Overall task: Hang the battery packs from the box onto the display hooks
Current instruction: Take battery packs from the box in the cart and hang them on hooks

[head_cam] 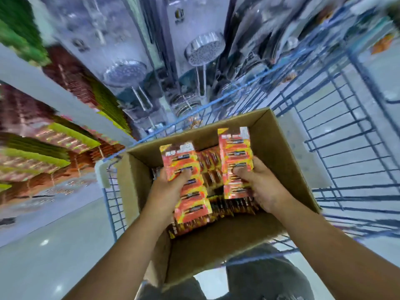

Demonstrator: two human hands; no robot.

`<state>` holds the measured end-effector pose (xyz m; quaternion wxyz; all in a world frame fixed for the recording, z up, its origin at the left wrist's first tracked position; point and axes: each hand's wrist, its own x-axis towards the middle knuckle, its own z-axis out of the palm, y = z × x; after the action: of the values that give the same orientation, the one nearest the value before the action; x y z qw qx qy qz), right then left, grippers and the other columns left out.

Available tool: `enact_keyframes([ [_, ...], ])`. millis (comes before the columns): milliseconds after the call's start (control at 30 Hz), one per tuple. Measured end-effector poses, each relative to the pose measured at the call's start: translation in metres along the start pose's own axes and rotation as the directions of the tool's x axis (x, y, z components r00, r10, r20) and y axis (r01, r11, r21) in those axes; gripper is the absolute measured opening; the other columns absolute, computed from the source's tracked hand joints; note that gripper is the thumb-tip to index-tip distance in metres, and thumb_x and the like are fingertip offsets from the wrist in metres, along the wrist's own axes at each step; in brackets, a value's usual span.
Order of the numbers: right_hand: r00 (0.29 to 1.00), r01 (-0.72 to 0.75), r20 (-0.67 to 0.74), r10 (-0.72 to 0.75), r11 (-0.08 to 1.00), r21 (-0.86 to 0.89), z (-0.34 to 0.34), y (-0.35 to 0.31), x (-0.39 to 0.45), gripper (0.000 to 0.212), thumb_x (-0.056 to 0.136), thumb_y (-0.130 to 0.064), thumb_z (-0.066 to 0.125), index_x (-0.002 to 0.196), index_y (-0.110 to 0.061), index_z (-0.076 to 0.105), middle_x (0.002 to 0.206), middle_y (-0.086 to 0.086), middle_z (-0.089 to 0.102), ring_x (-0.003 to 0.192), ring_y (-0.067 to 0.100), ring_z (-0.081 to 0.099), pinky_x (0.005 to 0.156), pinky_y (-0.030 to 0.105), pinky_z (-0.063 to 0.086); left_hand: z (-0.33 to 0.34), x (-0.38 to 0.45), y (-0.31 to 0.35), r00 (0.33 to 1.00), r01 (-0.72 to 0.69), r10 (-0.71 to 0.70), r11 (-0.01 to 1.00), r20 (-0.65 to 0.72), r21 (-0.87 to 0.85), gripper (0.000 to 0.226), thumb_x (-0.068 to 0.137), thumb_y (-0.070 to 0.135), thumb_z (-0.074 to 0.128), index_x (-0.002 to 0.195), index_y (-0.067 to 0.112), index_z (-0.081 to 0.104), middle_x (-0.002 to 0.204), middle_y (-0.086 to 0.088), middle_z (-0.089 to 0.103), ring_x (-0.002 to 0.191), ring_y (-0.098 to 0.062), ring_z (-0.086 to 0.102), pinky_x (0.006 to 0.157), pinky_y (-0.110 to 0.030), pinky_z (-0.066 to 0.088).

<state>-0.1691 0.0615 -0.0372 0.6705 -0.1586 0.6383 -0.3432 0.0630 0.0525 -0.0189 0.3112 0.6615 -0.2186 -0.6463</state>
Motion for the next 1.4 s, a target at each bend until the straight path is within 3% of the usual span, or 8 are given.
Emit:
enact_keyframes([
  [167, 0.981, 0.1, 0.153, -0.122, 0.985, 0.143, 0.058, -0.048, -0.068, 0.039, 0.096, -0.018, 0.066, 0.134, -0.015, 0.062, 0.124, 0.02, 0.073, 0.105, 0.037, 0.072, 0.08, 0.049, 0.064, -0.051, -0.064, 0.056, 0.984, -0.163, 0.17, 0.98, 0.056, -0.11, 0.022, 0.1, 0.023, 0.07, 0.122, 0.021, 0.065, 0.1, -0.022, 0.07, 0.076, -0.029, 0.075, 0.069, -0.042, 0.059],
  [333, 0.918, 0.26, 0.289, -0.271, 0.963, 0.076, 0.137, -0.098, -0.123, 0.036, 0.094, -0.018, 0.067, 0.129, -0.011, 0.064, 0.112, 0.014, 0.077, 0.094, 0.028, 0.077, 0.072, 0.039, 0.063, -0.107, -0.135, 0.109, 0.947, -0.321, 0.318, 0.929, -0.048, -0.185, 0.025, 0.103, 0.017, 0.064, 0.128, 0.017, 0.065, 0.087, -0.009, 0.067, 0.073, -0.03, 0.065, 0.068, -0.044, 0.052],
  [467, 0.85, 0.373, 0.394, -0.349, 0.927, 0.016, 0.204, -0.128, -0.165, 0.037, 0.086, -0.025, 0.071, 0.122, -0.016, 0.068, 0.106, 0.01, 0.079, 0.09, 0.026, 0.077, 0.071, 0.039, 0.062, -0.153, -0.184, 0.15, 0.906, -0.421, 0.396, 0.879, -0.148, -0.223, 0.026, 0.102, 0.015, 0.061, 0.091, 0.033, 0.076, 0.096, -0.015, 0.061, 0.083, -0.034, 0.055, 0.069, -0.043, 0.046],
  [700, 0.76, 0.509, 0.491, -0.426, 0.859, -0.043, 0.306, -0.157, -0.228, 0.028, 0.098, -0.03, 0.067, 0.125, -0.022, 0.069, 0.11, 0.004, 0.08, 0.1, 0.025, 0.078, 0.083, 0.043, 0.063, -0.234, -0.233, 0.206, 0.775, -0.599, 0.524, 0.787, -0.354, -0.148, 0.021, 0.101, 0.032, 0.066, 0.121, 0.032, 0.07, 0.102, -0.005, 0.08, 0.089, -0.031, 0.078, 0.071, -0.048, 0.062],
  [900, 0.732, 0.554, 0.476, -0.488, 0.832, 0.001, 0.372, -0.168, -0.257, 0.043, 0.085, -0.049, 0.073, 0.124, -0.03, 0.069, 0.113, 0.0, 0.08, 0.103, 0.026, 0.077, 0.093, 0.053, 0.06, -0.267, -0.263, 0.243, 0.706, -0.692, 0.617, 0.706, -0.348, -0.152, 0.019, 0.098, 0.037, 0.068, 0.117, 0.037, 0.068, 0.102, 0.002, 0.081, 0.089, -0.024, 0.08, 0.077, -0.049, 0.064],
  [1033, 0.708, 0.583, 0.441, -0.552, 0.809, 0.077, 0.403, -0.191, -0.267, 0.03, 0.096, -0.041, 0.067, 0.122, -0.026, 0.068, 0.108, 0.002, 0.081, 0.097, 0.026, 0.079, 0.08, 0.044, 0.061, -0.288, -0.268, 0.275, 0.687, -0.719, 0.655, 0.676, -0.316, -0.163, 0.027, 0.094, 0.04, 0.071, 0.119, 0.033, 0.068, 0.102, -0.002, 0.081, 0.089, -0.028, 0.079, 0.081, -0.054, 0.064],
  [1200, 0.67, 0.651, 0.386, -0.634, 0.752, 0.106, 0.427, -0.229, -0.272, 0.03, 0.098, -0.042, 0.066, 0.123, -0.024, 0.068, 0.11, 0.005, 0.08, 0.099, 0.03, 0.078, 0.091, 0.055, 0.06, -0.294, -0.262, 0.318, 0.664, -0.744, 0.697, 0.65, -0.27, -0.153, 0.02, 0.097, 0.038, 0.069, 0.117, 0.035, 0.07, 0.102, 0.0, 0.081, 0.088, -0.027, 0.079, 0.08, -0.05, 0.064],
  [1400, 0.65, 0.704, 0.346, -0.676, 0.708, 0.061, 0.443, -0.262, -0.268, 0.025, 0.1, -0.043, 0.064, 0.12, -0.027, 0.07, 0.103, 0.001, 0.081, 0.091, 0.024, 0.08, 0.082, 0.047, 0.063, -0.295, -0.246, 0.355, 0.633, -0.77, 0.725, 0.624, -0.27, -0.132, 0.023, 0.097, 0.042, 0.069, 0.119, 0.038, 0.069, 0.101, 0.002, 0.081, 0.087, -0.024, 0.08, 0.075, -0.046, 0.063],
])
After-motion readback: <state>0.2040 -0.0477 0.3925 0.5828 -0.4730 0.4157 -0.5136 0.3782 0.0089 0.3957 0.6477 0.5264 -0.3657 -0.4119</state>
